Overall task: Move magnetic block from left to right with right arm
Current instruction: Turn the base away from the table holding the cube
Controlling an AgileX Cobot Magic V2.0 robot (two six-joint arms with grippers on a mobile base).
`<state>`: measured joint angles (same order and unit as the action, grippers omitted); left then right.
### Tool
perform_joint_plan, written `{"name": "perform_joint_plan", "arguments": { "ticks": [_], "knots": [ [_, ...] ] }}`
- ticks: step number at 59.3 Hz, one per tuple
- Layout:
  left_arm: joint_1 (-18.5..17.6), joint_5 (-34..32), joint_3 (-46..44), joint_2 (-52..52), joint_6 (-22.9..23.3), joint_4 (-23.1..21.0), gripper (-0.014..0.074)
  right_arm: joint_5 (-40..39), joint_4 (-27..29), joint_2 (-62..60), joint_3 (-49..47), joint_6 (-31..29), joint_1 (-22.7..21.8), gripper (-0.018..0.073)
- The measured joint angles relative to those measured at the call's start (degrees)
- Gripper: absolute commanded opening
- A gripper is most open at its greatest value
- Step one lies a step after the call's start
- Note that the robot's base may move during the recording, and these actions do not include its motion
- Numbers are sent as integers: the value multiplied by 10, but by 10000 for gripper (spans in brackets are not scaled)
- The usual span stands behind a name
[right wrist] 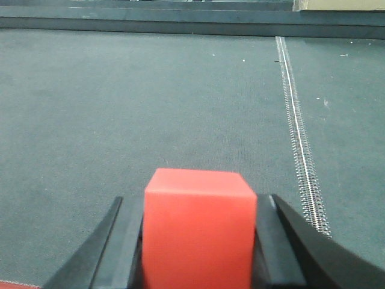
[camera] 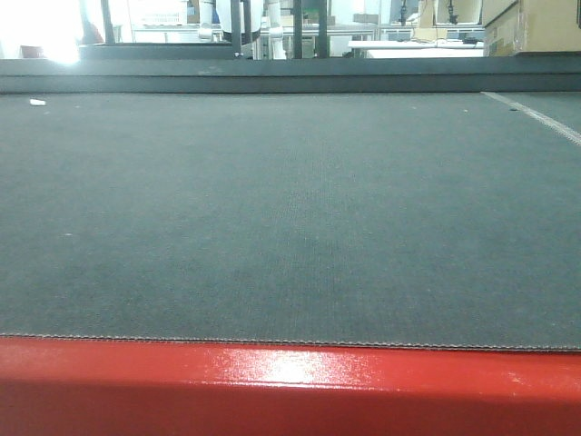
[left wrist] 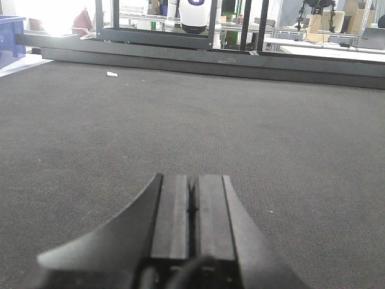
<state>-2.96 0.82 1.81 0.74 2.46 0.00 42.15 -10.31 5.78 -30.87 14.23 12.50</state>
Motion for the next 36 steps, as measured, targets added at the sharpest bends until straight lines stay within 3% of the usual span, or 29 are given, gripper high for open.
{"name": "perform_joint_plan", "arguments": {
  "ticks": [36],
  "knots": [
    [0,0,0,0,0,0,-116,0,0,0,0,0,0,181]
  ]
}}
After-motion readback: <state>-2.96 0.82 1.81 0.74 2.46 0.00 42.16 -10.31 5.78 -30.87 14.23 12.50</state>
